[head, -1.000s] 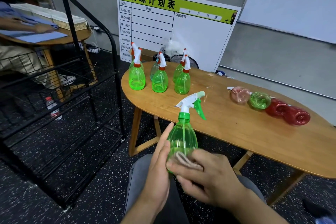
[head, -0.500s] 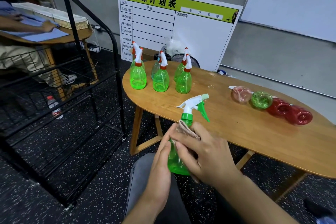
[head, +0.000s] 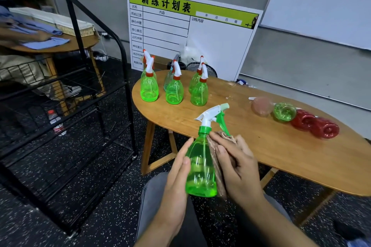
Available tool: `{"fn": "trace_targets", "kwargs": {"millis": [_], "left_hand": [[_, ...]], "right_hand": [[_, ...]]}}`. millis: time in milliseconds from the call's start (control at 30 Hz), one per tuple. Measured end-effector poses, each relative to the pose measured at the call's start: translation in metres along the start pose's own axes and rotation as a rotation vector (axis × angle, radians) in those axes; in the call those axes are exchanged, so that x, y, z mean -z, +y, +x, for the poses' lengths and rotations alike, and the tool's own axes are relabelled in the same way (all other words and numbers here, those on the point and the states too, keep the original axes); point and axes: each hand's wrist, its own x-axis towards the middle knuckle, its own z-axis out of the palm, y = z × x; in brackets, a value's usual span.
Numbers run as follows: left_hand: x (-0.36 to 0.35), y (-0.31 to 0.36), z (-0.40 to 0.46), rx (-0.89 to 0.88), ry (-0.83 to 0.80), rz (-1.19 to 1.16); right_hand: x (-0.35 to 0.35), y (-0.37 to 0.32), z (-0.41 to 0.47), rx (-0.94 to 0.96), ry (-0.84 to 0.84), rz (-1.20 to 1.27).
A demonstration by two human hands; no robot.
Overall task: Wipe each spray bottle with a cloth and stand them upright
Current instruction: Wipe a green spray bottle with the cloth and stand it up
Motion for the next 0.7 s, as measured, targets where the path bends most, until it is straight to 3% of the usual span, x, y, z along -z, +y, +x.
{"fn": "trace_targets", "kwargs": {"millis": [100, 300, 400, 500, 700], "left_hand": [[0.0, 0.001, 0.0, -0.002, 0.002, -0.004], [0.002, 0.001, 0.001, 0.013, 0.012, -0.068], [0.001, 0.003, -0.001, 0.018, 0.013, -0.052], [-0.002, 0.004, -0.004, -0.009, 0.025, 0.035], [-0.005, 0.004, -0.007, -0.036, 0.008, -0.022]], "right_hand": [[-0.01, -0.003, -0.002, 0.02, -0.058, 0.046], [-0.003, 0.002, -0.026, 0.499, -0.232, -0.193], [0.002, 0.005, -0.033, 0.601, -0.251, -0.277], [0.001, 0.001, -0.037, 0.423, -0.148, -0.139], [-0.013, -0.015, -0.034, -0.27, 0.184, 0.318]]}}
